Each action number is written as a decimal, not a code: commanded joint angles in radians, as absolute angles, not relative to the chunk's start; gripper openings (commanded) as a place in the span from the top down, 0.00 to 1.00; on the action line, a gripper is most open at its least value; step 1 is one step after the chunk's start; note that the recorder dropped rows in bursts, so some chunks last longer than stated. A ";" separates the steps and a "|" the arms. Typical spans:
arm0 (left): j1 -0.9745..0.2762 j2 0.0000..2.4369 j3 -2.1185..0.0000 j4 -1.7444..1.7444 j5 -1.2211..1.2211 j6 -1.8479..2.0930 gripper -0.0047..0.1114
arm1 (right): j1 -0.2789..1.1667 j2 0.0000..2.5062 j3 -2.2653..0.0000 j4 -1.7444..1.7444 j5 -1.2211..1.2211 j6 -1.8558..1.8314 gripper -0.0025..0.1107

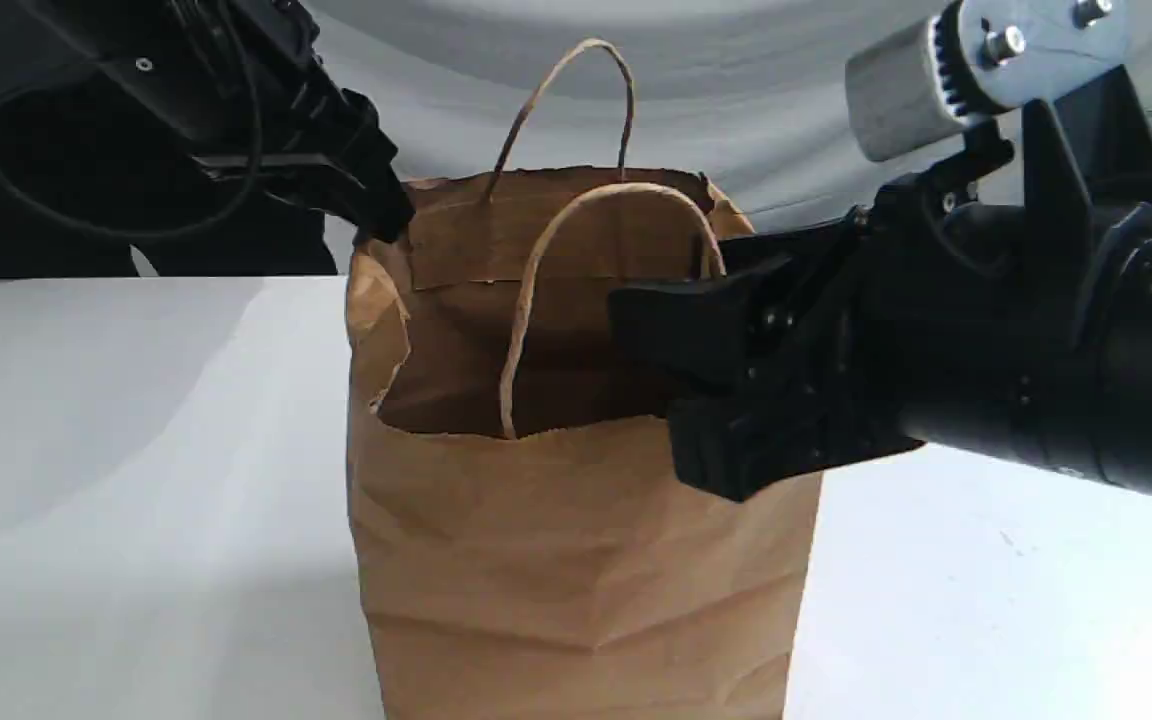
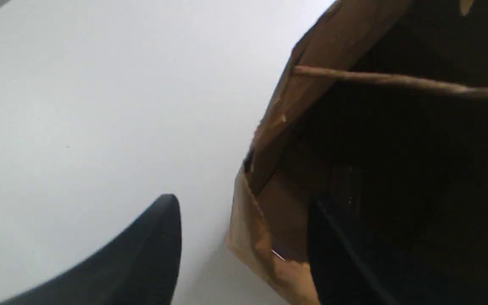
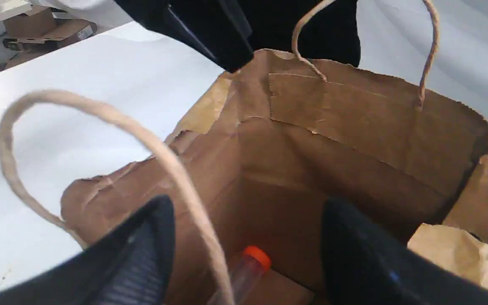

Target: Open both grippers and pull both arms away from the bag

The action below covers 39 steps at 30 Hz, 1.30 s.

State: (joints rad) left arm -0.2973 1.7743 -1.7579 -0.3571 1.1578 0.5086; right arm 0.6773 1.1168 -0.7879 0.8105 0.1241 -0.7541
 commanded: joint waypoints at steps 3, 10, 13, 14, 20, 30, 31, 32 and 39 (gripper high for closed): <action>-0.302 1.705 -1.762 -0.363 1.195 0.496 0.54 | 0.679 1.083 -0.788 0.814 0.109 -0.757 0.51; -0.302 1.638 -1.754 -0.363 1.221 0.494 0.61 | 0.679 0.968 -0.788 0.814 0.117 -0.760 0.52; -0.302 1.597 -1.711 -0.368 1.221 0.497 0.74 | 0.679 0.903 -0.788 0.808 0.157 -0.760 0.59; -0.302 1.579 -1.688 -0.379 1.221 0.503 0.79 | 0.679 0.886 -0.788 0.798 0.174 -0.760 0.63; -0.302 1.462 -1.509 -0.487 1.172 0.585 0.96 | 0.679 0.780 -0.788 0.748 0.282 -0.758 0.98; -0.302 1.156 -1.137 -0.647 0.881 0.665 0.96 | 0.679 0.674 -0.788 0.672 0.321 -0.727 0.98; -0.302 1.105 -1.094 -0.649 0.854 0.663 0.96 | 0.679 0.665 -0.788 0.663 0.333 -0.725 0.98; -0.302 1.061 -1.059 -0.652 0.828 0.658 0.96 | 0.677 0.657 -0.788 0.645 0.355 -0.725 0.98; -0.302 0.759 -0.855 -0.745 0.697 0.656 0.96 | 0.677 0.622 -0.785 0.388 0.507 -0.503 0.98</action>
State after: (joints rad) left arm -0.2973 0.8239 -0.8930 -0.7071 0.7357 0.6547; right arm 0.6773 0.6321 -0.7879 0.4802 0.4540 -0.5861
